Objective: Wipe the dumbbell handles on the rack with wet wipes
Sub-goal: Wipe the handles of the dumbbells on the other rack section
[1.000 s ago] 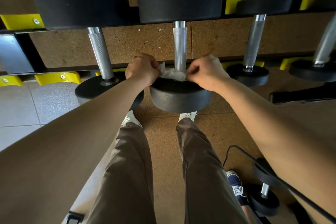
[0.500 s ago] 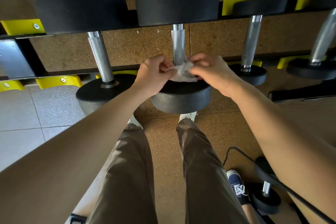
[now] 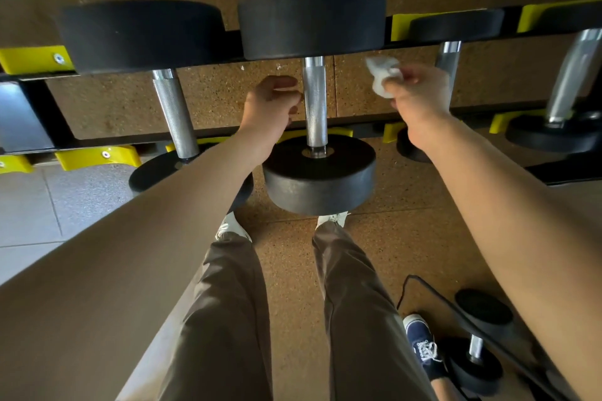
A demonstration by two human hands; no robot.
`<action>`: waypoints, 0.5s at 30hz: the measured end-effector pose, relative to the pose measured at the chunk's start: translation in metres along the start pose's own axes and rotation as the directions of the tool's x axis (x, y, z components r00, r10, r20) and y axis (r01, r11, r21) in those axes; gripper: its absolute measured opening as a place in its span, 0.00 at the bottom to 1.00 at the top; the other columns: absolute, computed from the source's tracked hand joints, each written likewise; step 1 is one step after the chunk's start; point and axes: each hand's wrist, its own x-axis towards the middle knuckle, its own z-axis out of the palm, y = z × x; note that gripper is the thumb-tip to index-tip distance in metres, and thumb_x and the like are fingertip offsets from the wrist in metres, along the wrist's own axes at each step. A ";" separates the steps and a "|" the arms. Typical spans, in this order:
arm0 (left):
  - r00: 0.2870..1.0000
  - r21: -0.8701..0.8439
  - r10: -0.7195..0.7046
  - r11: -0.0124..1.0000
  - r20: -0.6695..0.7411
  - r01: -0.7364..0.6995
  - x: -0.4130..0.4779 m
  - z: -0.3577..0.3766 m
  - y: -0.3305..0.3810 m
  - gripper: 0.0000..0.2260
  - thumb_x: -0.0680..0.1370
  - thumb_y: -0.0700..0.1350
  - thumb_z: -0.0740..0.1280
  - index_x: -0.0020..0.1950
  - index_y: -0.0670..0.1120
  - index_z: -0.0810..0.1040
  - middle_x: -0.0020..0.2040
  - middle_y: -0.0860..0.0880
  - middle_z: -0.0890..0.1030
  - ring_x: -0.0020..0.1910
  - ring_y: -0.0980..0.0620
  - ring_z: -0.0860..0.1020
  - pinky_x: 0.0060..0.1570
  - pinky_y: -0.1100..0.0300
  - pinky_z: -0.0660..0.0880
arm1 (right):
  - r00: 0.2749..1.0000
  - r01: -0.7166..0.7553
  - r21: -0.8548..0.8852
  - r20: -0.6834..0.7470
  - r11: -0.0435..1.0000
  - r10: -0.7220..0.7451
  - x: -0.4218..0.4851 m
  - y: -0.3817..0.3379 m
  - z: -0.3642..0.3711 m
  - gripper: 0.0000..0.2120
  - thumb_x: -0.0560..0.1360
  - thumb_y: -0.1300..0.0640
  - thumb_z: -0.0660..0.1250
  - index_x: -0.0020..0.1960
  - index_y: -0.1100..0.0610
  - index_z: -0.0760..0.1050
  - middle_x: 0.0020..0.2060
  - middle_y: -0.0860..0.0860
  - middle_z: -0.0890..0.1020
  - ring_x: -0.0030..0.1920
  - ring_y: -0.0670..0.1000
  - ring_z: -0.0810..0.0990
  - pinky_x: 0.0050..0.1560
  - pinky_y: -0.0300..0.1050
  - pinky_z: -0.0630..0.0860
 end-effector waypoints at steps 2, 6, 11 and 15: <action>0.999 -0.054 -0.041 0.998 0.003 0.041 0.010 0.003 0.004 0.09 0.79 0.42 0.67 0.58 0.53 0.78 0.53 0.48 0.85 0.47 0.52 0.82 0.45 0.60 0.80 | 0.998 0.008 0.002 0.055 1.000 -0.008 0.001 -0.009 0.009 0.13 0.75 0.61 0.71 0.60 0.57 0.81 0.52 0.49 0.83 0.51 0.46 0.82 0.54 0.42 0.80; 0.981 -0.202 -0.189 0.960 0.050 0.195 0.018 0.009 0.010 0.09 0.83 0.43 0.63 0.60 0.50 0.79 0.56 0.47 0.84 0.55 0.47 0.82 0.54 0.53 0.81 | 0.952 -0.106 0.139 0.300 0.985 0.060 -0.008 -0.028 0.034 0.12 0.78 0.61 0.69 0.61 0.55 0.80 0.54 0.51 0.82 0.53 0.51 0.82 0.52 0.44 0.82; 0.954 -0.381 -0.232 0.879 0.188 0.288 0.019 0.011 0.012 0.13 0.84 0.44 0.60 0.67 0.45 0.78 0.52 0.47 0.87 0.55 0.44 0.83 0.61 0.44 0.79 | 0.865 -0.330 0.358 0.484 0.873 0.129 -0.009 -0.037 0.044 0.08 0.79 0.61 0.67 0.57 0.54 0.78 0.59 0.57 0.81 0.60 0.57 0.81 0.61 0.53 0.78; 0.950 -0.496 -0.265 0.810 0.166 0.313 0.020 0.008 0.014 0.09 0.82 0.41 0.64 0.59 0.43 0.81 0.49 0.45 0.87 0.50 0.47 0.85 0.54 0.50 0.82 | 0.841 -0.370 0.402 0.529 0.837 0.117 -0.005 -0.033 0.045 0.14 0.78 0.67 0.64 0.60 0.54 0.79 0.62 0.56 0.81 0.63 0.56 0.79 0.61 0.53 0.77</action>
